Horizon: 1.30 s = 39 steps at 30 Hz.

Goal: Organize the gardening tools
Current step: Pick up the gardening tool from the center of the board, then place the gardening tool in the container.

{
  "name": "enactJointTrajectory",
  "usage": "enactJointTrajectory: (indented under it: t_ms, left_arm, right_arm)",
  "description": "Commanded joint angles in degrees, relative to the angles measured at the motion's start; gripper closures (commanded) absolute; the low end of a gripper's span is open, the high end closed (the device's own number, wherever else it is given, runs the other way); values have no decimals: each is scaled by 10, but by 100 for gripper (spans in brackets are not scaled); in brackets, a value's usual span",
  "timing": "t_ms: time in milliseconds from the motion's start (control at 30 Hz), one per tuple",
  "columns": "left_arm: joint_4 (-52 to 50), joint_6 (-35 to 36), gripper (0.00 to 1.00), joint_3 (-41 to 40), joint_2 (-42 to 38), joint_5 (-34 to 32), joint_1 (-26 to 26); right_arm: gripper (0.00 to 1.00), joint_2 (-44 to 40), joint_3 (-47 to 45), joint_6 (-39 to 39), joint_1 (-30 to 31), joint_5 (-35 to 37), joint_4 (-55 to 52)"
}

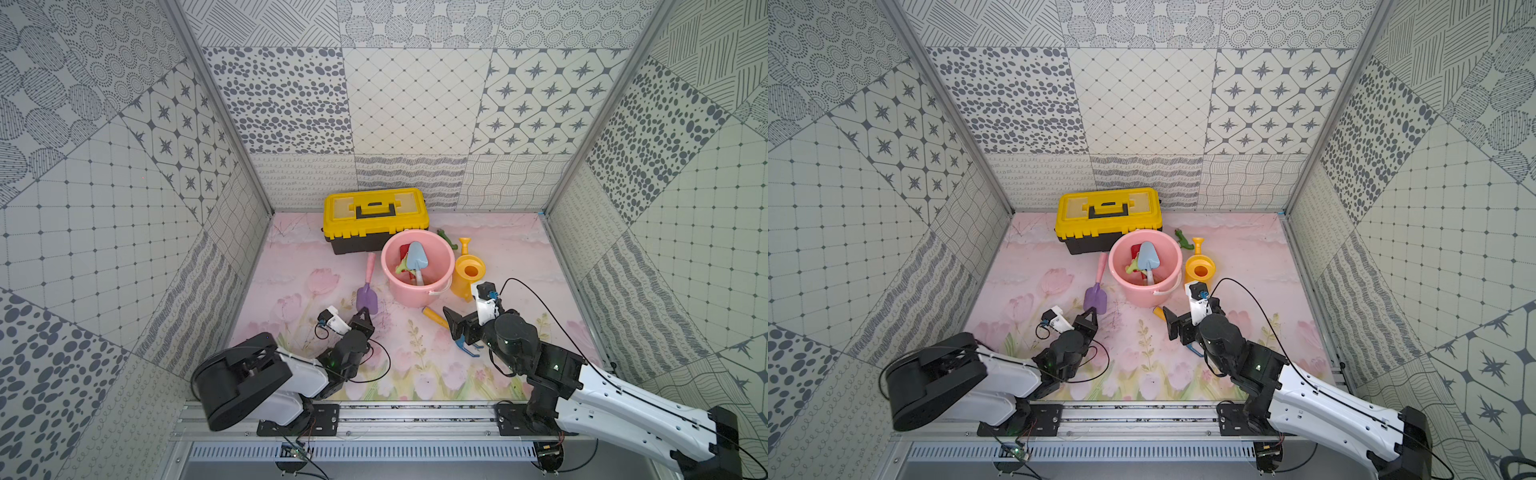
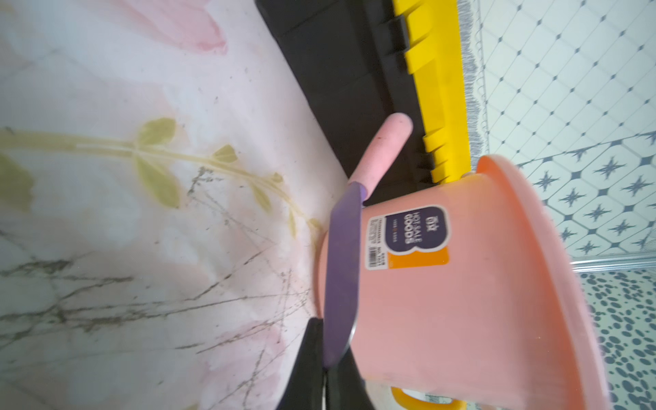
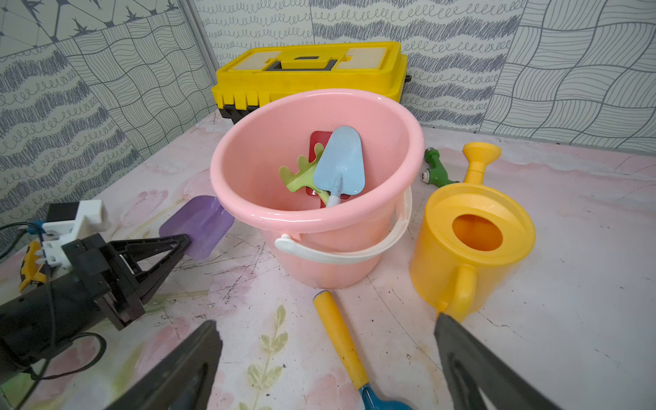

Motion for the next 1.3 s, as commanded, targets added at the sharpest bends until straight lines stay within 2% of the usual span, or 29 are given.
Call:
enactJointTrajectory:
  t_ms: [0, 100, 200, 367, 500, 633, 767, 967, 1067, 1267]
  left_arm:
    - [-581, -38, 100, 120, -202, -91, 2]
    - [-619, 45, 100, 128, -290, -118, 4]
    - [-623, 122, 100, 140, -349, -114, 7]
    - [-662, 260, 100, 227, -362, -90, 9]
    - [-679, 409, 100, 334, -321, -18, 15]
    - [-773, 513, 100, 479, -244, 47, 19]
    - [-843, 596, 100, 579, -185, 95, 19]
    - [-921, 721, 100, 677, -116, 132, 20]
    - [-966, 776, 100, 719, -78, 130, 20]
    - [-955, 881, 100, 731, -44, 134, 20]
  right_arm:
    - [3, -5, 3, 4, 2, 7, 23]
    - [3, -9, 3, 6, 2, 0, 24]
    - [3, -10, 3, 6, 2, -3, 23]
    - [3, -12, 3, 6, 2, 0, 23]
    - [3, -18, 2, 0, 2, -8, 25]
    - [3, -26, 0, 1, 2, -9, 27]
    - [3, -34, -1, 1, 2, -11, 25]
    - [3, -45, -2, 4, 2, -11, 21]
    - [3, -47, -2, 5, 2, -14, 21]
    - [3, -48, -2, 7, 2, -11, 20]
